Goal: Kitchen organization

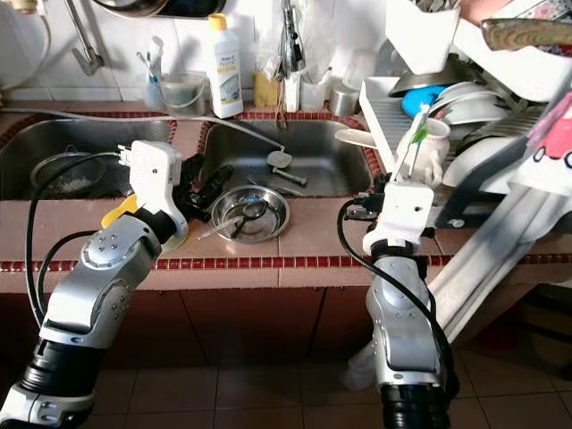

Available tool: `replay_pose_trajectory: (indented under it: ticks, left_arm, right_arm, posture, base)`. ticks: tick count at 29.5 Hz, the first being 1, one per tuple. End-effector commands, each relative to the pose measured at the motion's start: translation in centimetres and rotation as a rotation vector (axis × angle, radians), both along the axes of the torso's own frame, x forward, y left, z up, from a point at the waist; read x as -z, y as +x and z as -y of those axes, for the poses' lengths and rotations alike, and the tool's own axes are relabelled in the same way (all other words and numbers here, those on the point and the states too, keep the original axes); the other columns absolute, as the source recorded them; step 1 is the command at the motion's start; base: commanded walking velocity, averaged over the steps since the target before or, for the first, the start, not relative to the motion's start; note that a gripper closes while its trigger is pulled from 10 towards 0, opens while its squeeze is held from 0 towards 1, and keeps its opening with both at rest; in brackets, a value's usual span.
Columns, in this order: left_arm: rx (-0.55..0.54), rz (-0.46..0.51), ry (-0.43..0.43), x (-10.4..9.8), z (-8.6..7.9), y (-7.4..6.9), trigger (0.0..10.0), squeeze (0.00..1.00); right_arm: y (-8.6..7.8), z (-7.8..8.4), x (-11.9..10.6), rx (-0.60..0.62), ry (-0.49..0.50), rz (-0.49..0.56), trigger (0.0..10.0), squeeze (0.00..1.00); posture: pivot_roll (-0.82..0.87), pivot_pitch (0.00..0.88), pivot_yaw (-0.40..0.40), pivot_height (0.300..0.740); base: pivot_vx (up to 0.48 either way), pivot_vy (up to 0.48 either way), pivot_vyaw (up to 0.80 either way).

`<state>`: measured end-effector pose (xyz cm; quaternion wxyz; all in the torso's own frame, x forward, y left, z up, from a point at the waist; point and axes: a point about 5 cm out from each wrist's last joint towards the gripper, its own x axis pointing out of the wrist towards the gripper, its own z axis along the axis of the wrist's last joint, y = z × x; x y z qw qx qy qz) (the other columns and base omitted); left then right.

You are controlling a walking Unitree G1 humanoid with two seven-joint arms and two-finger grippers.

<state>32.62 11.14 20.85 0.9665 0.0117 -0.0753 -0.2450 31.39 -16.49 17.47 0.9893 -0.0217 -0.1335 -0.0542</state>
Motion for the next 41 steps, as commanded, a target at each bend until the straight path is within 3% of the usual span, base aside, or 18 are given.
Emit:
replay_pose_trajectory:
  ticks: [1, 32, 41]
  left_arm:
    - [-0.001, 0.013, 0.004, -0.38, 0.03, 0.11, 10.0, 0.0]
    - [-0.005, 0.006, -0.038, -0.66, -0.03, 0.25, 10.0, 0.0]
    - [-0.02, 0.03, -0.046, -1.21, 0.26, 0.17, 10.0, 0.0]
  right_arm:
    - [-0.17, 0.11, -0.23, -0.004, 0.004, 0.006, 10.0, 0.0]
    - [-0.33, -0.11, -0.17, -0.02, 0.009, 0.004, 10.0, 0.0]
    - [-0.41, -0.31, 0.05, -0.056, 0.002, -0.01, 10.0, 0.0]
  posture:
    - [-0.13, 0.048, 0.019, 0.74]
    - [-0.13, 0.047, 0.018, 0.74]
    - [-0.13, 0.041, 0.018, 0.74]
  base:
    - [0.341, 0.0, 0.0]
    - [0.32, 0.0, 0.0]
    - [0.0, 0.0, 0.0]
